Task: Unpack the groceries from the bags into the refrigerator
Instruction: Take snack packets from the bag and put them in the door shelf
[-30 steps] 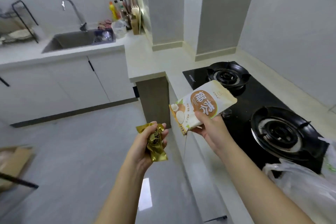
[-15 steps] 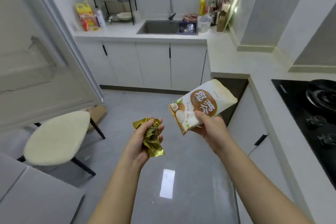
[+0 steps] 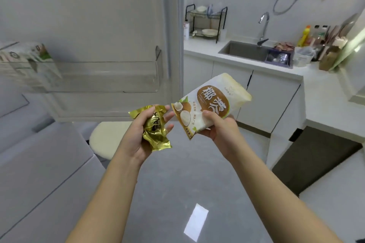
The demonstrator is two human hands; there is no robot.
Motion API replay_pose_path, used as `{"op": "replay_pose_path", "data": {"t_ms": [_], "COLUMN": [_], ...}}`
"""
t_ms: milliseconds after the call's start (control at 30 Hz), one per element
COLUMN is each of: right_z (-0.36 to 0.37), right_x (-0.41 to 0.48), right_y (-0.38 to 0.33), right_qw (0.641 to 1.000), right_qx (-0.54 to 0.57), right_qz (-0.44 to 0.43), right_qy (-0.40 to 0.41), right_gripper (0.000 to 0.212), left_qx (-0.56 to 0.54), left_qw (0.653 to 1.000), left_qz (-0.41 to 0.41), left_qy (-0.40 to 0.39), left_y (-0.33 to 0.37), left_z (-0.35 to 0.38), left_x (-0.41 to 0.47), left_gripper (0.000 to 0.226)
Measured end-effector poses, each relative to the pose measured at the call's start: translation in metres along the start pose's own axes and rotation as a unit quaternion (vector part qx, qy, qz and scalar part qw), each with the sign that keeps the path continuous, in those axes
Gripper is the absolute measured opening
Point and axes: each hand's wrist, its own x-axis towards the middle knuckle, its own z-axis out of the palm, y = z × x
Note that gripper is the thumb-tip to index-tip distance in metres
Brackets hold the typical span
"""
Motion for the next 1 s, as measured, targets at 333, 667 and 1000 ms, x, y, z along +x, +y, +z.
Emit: {"op": "replay_pose_path", "data": {"t_ms": [333,667,1000], "right_z": [0.077,0.155,0.188], "right_x": [0.048,0.061,0.090], "right_y": [-0.063,-0.107,-0.065], "right_qw": [0.988,0.974,0.847], "right_qx": [0.038,-0.073,-0.382], "right_qz": [-0.095,-0.206,-0.342], "right_qy": [-0.112,-0.052,0.142], "right_gripper": [0.021,0.016,0.027], "left_qx": [0.060,0.176,0.415], "left_qw": [0.987,0.968,0.901], "left_qz": [0.146,0.152,0.090], "left_qy": [0.000,-0.094,-0.088], "left_y": [0.103,0.209,0.234], "left_z": [0.008,0.022,0.023], "left_x": [0.008,0.033,0.109], "left_gripper": [0.023,0.033,0.022]}}
